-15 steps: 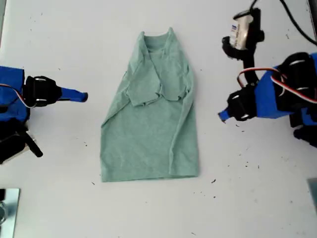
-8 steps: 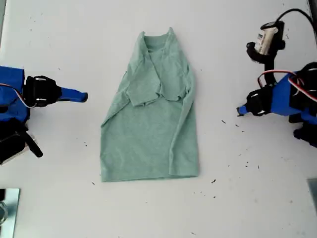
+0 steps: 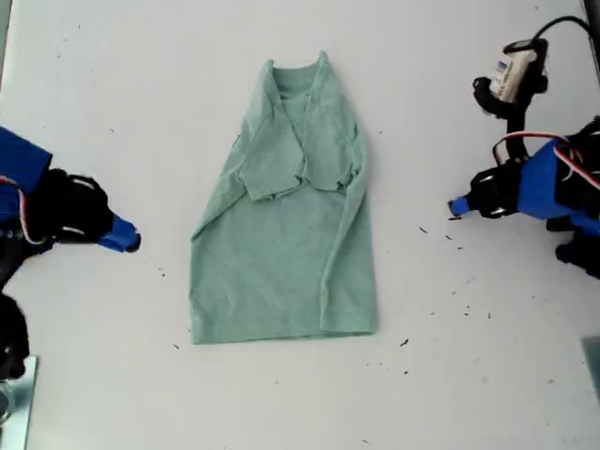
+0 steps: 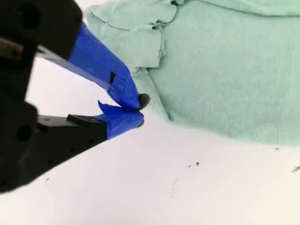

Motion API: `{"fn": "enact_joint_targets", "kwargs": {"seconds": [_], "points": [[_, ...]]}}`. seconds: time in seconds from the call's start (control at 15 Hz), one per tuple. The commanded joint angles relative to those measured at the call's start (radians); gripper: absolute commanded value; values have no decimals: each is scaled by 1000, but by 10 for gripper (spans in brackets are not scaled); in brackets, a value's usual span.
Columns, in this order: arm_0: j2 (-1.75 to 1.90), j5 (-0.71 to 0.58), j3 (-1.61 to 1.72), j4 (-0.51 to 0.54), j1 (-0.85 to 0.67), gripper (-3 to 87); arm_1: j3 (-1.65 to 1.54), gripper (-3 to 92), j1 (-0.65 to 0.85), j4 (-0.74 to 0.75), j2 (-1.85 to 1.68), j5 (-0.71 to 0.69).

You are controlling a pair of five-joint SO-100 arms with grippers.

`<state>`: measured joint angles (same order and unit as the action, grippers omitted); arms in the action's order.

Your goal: Fold t shirt

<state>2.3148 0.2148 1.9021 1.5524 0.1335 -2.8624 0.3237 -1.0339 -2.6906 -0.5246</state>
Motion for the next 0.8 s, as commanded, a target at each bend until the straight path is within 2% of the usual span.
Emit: {"fn": "enact_joint_targets", "kwargs": {"seconds": [0.0,0.07,0.13,0.2,0.47,0.73], "points": [[-275,21,-394,37,109,-3,-28,22,11,-17,-48,21],[-316,8,-385,37,120,-2,-38,22,11,-25,-75,28],[-319,-5,-376,28,127,153,-49,22,11,-34,-104,31],[-301,-6,-380,21,135,203,-60,22,11,-44,-133,34],[-284,43,-273,-3,140,218,-100,22,9,-89,-258,44],[-364,69,-2,-255,112,224,-112,22,6,-112,-301,49]]}}
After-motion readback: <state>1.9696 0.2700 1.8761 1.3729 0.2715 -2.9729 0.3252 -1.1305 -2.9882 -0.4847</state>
